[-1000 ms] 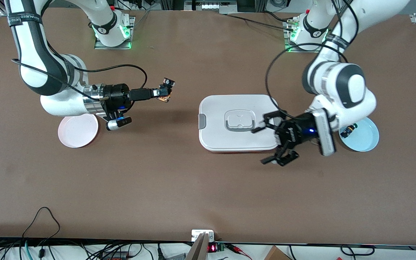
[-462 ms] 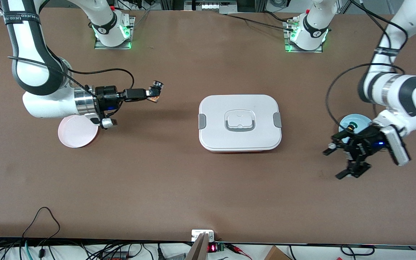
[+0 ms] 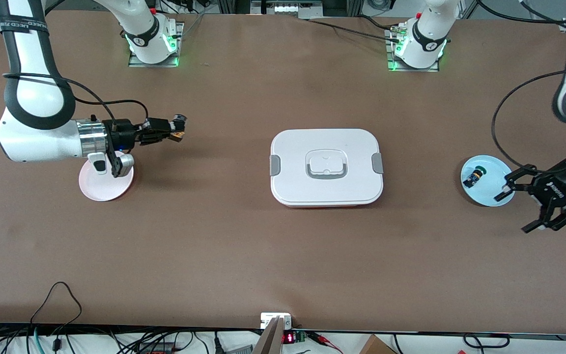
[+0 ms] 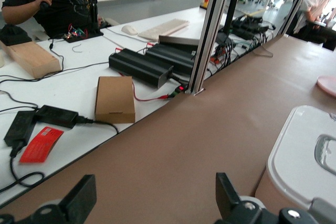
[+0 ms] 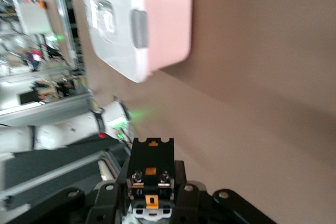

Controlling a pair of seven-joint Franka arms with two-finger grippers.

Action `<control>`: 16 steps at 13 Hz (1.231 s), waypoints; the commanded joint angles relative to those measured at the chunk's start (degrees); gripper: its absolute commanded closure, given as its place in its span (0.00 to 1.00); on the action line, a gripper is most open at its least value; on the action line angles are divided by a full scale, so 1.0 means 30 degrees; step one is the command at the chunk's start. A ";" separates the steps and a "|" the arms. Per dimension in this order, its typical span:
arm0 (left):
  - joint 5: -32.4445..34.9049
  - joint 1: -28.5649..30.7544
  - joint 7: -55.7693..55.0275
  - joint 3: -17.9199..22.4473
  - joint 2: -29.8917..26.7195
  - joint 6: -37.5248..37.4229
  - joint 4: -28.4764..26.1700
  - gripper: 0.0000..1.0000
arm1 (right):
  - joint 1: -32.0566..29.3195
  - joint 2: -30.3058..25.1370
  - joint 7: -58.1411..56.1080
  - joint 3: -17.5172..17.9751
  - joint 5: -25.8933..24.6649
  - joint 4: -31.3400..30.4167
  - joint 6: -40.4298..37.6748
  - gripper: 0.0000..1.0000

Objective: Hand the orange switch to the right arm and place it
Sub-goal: 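Lower the orange switch onto the white plate with the right gripper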

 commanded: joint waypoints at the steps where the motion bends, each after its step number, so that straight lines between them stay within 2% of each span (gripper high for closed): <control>1: 0.3513 -0.0272 -0.2560 0.1316 -0.1659 -0.1060 -0.0335 0.00 | -0.0337 -0.0337 -0.2234 -0.0568 -0.3242 0.0058 -0.0114 0.79; 2: 0.4745 -0.0331 -0.3704 0.1641 -0.2040 -0.1499 -0.0247 0.00 | -0.0366 -0.0337 -0.3345 -0.0832 -0.4675 0.0116 -0.0056 0.79; 4: 0.6741 -0.0389 -0.5552 0.2082 -0.2715 -0.1942 -0.0188 0.00 | -0.0308 -0.0482 -0.4932 -0.0864 -0.9439 0.0495 0.1224 0.79; 5: 0.7649 -0.0419 -0.6373 0.2200 -0.2950 -0.2088 -0.0158 0.00 | -0.0250 -0.0628 -0.5315 -0.0835 -1.1147 0.0497 0.1959 0.79; 9: 1.1165 -0.1325 -1.0149 0.2844 -0.3975 -0.2818 0.0135 0.00 | -0.0220 -0.0601 -0.8590 -0.0835 -1.5867 0.0206 0.4710 0.79; 12: 1.3335 -0.2380 -1.4600 0.3898 -0.4562 -0.4633 0.0691 0.00 | -0.0278 -0.0483 -1.1604 -0.0835 -1.7866 -0.0759 0.7316 0.79; 14: 1.4013 -0.2790 -1.7180 0.4191 -0.4855 -0.5629 0.0866 0.00 | -0.0337 -0.0280 -1.3660 -0.0835 -1.8457 -0.1376 0.9515 0.79; 16: 1.5123 -0.4104 -1.9465 0.4892 -0.5235 -0.6160 0.0897 0.00 | -0.0337 -0.0044 -1.4748 -0.0835 -1.9100 -0.1873 1.0896 0.79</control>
